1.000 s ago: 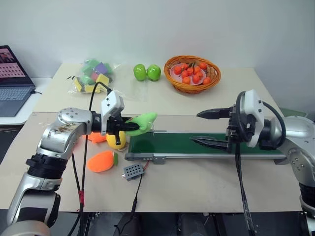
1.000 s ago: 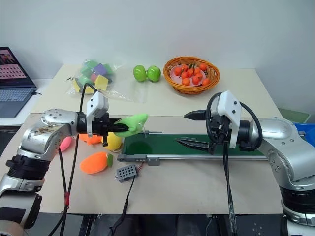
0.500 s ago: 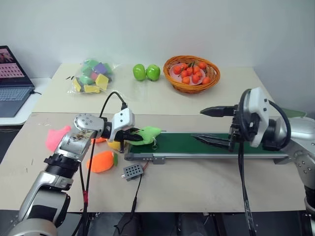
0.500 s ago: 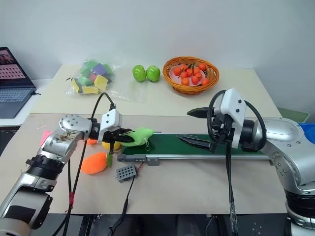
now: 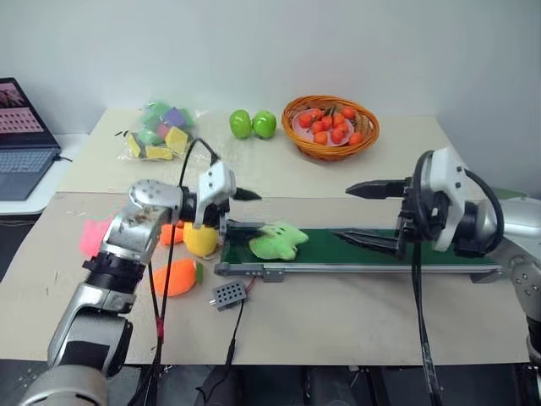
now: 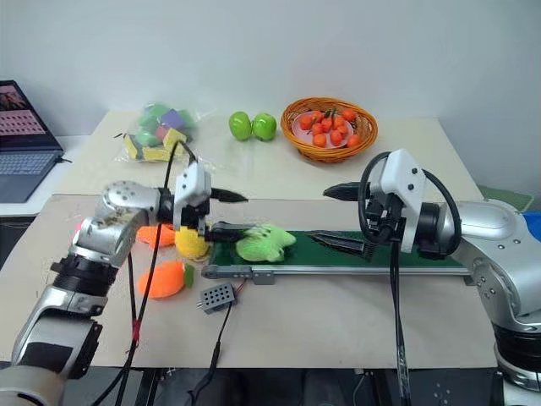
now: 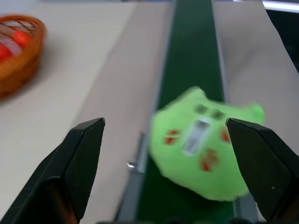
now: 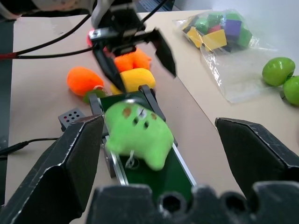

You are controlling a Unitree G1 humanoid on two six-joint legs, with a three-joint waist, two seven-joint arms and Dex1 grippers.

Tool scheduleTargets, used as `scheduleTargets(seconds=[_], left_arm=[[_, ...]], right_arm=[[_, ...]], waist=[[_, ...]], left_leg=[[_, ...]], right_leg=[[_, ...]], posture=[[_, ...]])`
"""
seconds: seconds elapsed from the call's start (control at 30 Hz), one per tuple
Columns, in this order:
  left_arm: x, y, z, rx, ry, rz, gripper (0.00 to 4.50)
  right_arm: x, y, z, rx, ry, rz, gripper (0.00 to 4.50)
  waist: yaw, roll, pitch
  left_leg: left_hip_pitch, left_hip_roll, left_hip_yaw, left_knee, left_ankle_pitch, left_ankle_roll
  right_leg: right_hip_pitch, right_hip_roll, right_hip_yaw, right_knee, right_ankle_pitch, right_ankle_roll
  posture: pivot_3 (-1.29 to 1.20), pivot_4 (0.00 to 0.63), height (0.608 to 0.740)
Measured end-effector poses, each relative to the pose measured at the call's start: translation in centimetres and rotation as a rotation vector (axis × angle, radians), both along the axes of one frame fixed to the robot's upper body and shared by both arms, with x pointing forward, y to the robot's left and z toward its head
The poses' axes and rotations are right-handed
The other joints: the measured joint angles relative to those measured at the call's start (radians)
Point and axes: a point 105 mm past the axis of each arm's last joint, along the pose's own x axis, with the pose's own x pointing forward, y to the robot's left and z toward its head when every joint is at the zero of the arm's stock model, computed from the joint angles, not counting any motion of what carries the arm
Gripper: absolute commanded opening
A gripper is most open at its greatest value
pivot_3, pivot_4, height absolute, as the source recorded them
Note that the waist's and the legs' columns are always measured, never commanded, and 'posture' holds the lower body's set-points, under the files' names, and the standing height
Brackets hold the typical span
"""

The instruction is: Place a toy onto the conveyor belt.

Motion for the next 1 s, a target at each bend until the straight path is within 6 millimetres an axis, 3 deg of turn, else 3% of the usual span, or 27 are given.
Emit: scheduleTargets(seconds=[0.07,0.23,0.4,0.7,1.0], left_arm=[[-0.2,-0.3,1.7,-0.036,0.000,0.000,4.48],[-1.3,-0.7,3.5,-0.123,0.090,-0.017,4.48],[-3.2,0.8,4.6,-0.083,0.104,-0.030,4.48],[-4.6,2.0,3.0,-0.064,0.147,0.016,4.48],[-4.0,3.1,1.4,-0.069,0.130,0.149,4.48]], right_arm=[[0.1,-0.1,0.0,0.001,0.003,0.000,4.50],[0.1,-0.1,0.2,-0.005,0.004,0.012,4.50],[0.0,-0.8,0.3,-0.051,0.016,0.011,4.50],[-0.1,-1.6,0.3,-0.082,0.041,0.019,4.50],[0.8,-1.8,0.5,-0.025,0.045,0.005,4.50]], waist=[[0.000,0.000,0.000],[-0.003,0.000,0.000],[-0.005,0.000,0.000],[0.000,0.000,0.000],[0.000,0.000,0.001]], left_leg=[[0.000,0.000,0.000,0.000,0.000,0.000],[0.000,0.000,0.000,0.000,0.000,0.000],[0.000,0.000,0.000,0.000,0.000,0.000],[0.000,0.000,0.000,0.000,0.000,0.000],[0.001,0.000,0.000,0.000,0.000,0.000]], right_leg=[[0.000,0.000,0.000,0.000,0.000,0.000],[-0.001,0.000,0.000,0.000,0.000,0.000],[-0.001,0.000,0.000,0.000,0.000,0.000],[0.000,0.000,0.000,0.000,0.000,0.000],[0.000,0.000,0.001,0.000,0.000,0.000]], posture=[[0.00,0.150,0.738],[0.00,0.150,0.738],[0.00,0.150,0.738],[0.00,0.150,0.738],[0.00,0.150,0.738]])
